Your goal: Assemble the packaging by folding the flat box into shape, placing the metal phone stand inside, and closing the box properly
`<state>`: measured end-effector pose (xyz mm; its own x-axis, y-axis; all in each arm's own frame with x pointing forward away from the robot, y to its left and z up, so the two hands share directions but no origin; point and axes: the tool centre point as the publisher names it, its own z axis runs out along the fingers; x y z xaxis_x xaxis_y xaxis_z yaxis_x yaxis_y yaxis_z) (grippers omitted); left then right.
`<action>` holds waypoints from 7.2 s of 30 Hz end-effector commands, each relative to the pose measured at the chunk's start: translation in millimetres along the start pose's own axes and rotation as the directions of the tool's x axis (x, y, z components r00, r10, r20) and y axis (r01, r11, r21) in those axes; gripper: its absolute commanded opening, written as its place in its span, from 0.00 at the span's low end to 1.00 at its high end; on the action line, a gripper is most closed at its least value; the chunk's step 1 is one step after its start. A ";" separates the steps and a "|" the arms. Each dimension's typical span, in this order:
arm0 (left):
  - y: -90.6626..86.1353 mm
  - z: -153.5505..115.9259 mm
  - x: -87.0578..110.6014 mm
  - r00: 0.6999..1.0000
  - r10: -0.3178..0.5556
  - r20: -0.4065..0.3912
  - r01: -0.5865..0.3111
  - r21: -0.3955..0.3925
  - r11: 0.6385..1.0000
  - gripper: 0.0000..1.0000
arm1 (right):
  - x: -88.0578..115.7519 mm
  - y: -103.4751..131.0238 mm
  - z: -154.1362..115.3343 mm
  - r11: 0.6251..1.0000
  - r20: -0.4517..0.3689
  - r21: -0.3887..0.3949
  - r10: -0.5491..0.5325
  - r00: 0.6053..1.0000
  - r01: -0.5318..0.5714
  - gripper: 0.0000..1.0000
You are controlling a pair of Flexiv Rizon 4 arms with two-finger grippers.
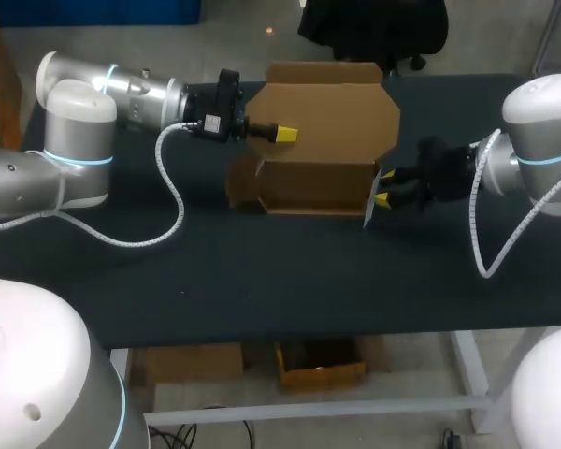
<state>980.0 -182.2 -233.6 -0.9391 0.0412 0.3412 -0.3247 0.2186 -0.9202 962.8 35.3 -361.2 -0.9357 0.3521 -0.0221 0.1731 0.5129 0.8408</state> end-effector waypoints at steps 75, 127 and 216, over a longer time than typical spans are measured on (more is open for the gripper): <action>2.7 1.5 -1.5 1.000 0.000 -0.001 0.000 -0.001 1.000 0.00 | 2.8 11.1 32.8 0.917 0.425 -0.112 0.393 0.815 -0.384 0.44; 2.7 1.5 -1.5 1.000 0.000 -0.001 0.000 -0.001 1.000 0.00 | 0.5 14.2 33.9 0.825 0.768 -0.163 0.450 0.456 -0.540 0.22; -60.2 -68.1 68.1 0.914 0.392 0.104 -0.377 -0.134 0.916 1.00 | 2.0 8.5 -0.6 0.778 0.514 -0.252 0.612 0.601 -0.576 0.00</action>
<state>947.4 -130.5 -146.6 -0.9973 0.0252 -0.0683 0.0727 0.3077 -0.9487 966.3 45.7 -355.9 -0.2473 0.9513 0.1843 0.5981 0.0002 0.8014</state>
